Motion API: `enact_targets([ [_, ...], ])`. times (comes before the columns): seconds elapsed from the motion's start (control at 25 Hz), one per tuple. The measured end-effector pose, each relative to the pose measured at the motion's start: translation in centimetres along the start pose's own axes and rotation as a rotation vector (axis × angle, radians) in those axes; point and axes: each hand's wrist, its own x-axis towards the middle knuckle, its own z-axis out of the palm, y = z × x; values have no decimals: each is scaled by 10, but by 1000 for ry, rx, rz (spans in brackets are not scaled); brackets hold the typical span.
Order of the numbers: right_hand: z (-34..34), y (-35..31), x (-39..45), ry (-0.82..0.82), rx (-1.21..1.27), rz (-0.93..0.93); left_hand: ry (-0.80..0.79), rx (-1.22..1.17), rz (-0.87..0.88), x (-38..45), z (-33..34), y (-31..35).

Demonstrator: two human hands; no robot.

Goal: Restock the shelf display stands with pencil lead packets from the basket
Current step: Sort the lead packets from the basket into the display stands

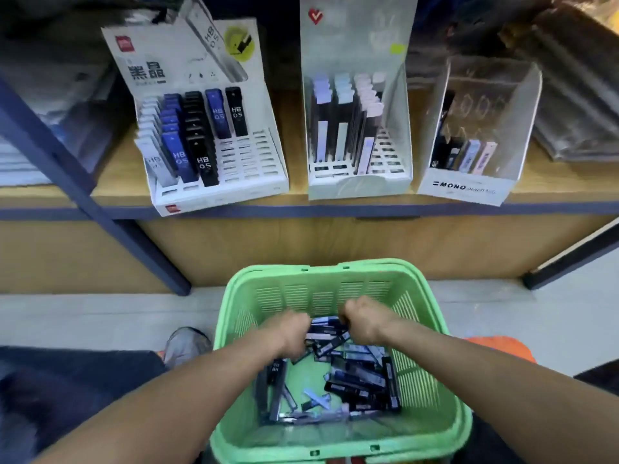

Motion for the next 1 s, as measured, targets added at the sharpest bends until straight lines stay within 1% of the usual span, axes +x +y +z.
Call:
enact_targets([
  [0.08,20,5,16,-8,-8,40,13,-19,-79,17,23,-14],
  [0.16,43,10,29,-60,-45,63,56,-11,-181,33,46,-28],
  [0.24,67,19,32,-148,-134,95,65,1,-280,46,66,-38],
  [0.32,89,27,31,-199,-247,137,37,-27,-355,56,84,-42],
  [0.4,108,31,28,-213,-314,163,25,-67,-404,62,101,-40],
  [0.56,135,32,35,-210,-339,203,41,-143,-458,64,121,-33],
  [0.68,138,33,42,-180,-280,202,61,-181,-417,69,131,-27],
  [0.76,139,33,44,-166,-214,216,70,-309,-413,71,135,-19],
  [0.88,144,27,50,-128,-186,221,120,-512,-444,73,140,-7],
  [1.0,149,19,54,-128,-57,234,174,-660,-478,76,142,-1],
])
